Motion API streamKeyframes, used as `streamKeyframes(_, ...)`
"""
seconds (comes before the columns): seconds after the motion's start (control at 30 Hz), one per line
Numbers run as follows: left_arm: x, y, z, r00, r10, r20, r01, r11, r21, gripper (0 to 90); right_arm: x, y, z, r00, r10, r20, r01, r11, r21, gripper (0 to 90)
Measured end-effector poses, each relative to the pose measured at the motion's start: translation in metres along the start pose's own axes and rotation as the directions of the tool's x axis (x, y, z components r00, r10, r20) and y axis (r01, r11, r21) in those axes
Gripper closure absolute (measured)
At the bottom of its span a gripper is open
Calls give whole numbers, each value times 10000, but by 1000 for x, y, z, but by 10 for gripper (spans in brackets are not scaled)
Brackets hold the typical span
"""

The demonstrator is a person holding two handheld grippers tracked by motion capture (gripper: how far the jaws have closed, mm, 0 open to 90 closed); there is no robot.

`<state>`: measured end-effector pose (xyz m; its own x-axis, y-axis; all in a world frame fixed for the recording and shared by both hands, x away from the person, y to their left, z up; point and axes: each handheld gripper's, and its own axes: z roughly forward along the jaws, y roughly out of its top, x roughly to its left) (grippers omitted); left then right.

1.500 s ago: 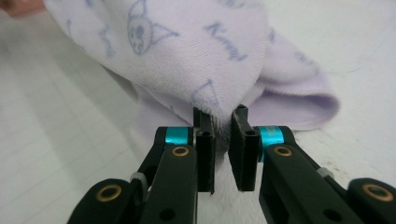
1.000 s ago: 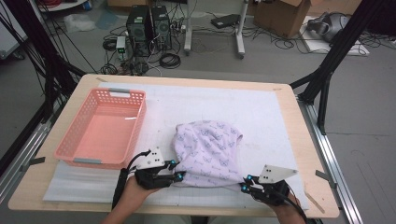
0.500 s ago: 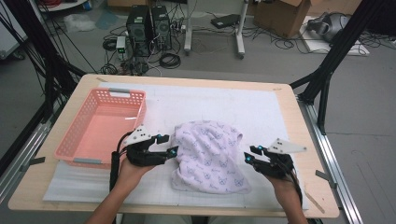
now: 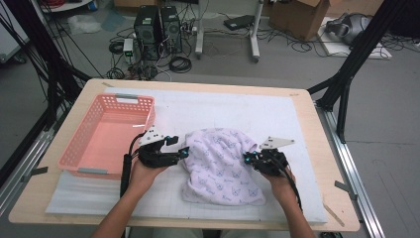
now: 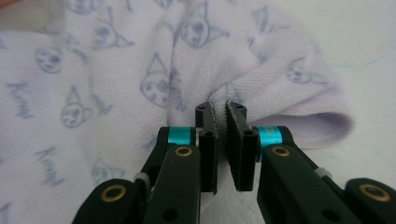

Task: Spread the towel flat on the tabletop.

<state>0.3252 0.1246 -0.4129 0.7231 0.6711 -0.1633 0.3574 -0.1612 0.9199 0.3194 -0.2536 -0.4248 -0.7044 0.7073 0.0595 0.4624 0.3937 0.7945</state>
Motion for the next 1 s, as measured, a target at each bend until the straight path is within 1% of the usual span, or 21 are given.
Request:
streamKeyframes(0.07,0,0,0,10000,14,-70,-14,10000,-20,380,0,0,-19,9996,-181,226,189,9991,-366,837)
streamKeyframes(0.13,-1,0,1,9997,192,-167,-191,9998,40,381,-1,-2,-39,9988,-261,424,289,9973,-671,836)
streamKeyframes(0.23,-1,0,3,9998,181,-119,-180,9998,84,382,-3,-9,-67,9962,-442,755,506,9950,-858,836)
streamKeyframes(0.3,-1,1,4,9998,154,-123,-153,9999,76,382,-3,-17,-83,9935,-503,1021,579,9957,-725,836)
streamKeyframes(0.37,0,2,6,9998,156,-159,-155,9998,86,382,-4,-26,-97,9888,-680,1326,751,9960,-490,836)
streamKeyframes(0.43,0,4,9,9998,112,-189,-111,9999,44,383,-4,-38,-107,9835,-666,1680,694,9975,-111,836)
streamKeyframes(0.47,1,5,12,9998,89,-177,-87,9999,113,387,-5,-44,-111,9808,-696,1821,693,9976,80,836)
streamKeyframes(0.5,0,6,14,9998,35,-174,-34,10000,76,387,-6,-50,-113,9799,-643,1889,591,9977,331,836)
streamKeyframes(0.6,0,9,22,9999,39,-128,-37,9999,133,392,-5,-67,-112,9818,-635,1788,484,9950,878,834)
streamKeyframes(0.63,1,10,25,9999,31,-110,-29,9997,236,393,-5,-71,-111,9840,-614,1670,467,9948,907,827)
streamKeyframes(0.67,1,11,29,10000,-68,-66,70,9995,309,392,-5,-71,-111,9856,-642,1566,515,9952,837,808)
streamKeyframes(0.73,1,12,38,9999,-170,24,168,9985,515,391,-7,-66,-112,9849,-593,1628,530,9977,431,724)
streamKeyframes(0.8,0,14,47,9997,-217,57,214,9981,575,389,-12,-56,-112,9825,-405,1818,399,9992,71,654)
streamKeyframes(0.9,-3,15,64,9999,20,143,-37,9920,1262,387,-25,-40,-104,9808,-53,1949,127,9992,-367,622)
streamKeyframes(0.97,-5,15,75,9997,184,180,-211,9856,1676,387,-34,-28,-93,9784,173,2059,-70,9987,-505,607)
streamKeyframes(1.0,-5,14,79,9995,270,145,-291,9841,1752,387,-39,-23,-85,9784,256,2050,-159,9987,-486,598)
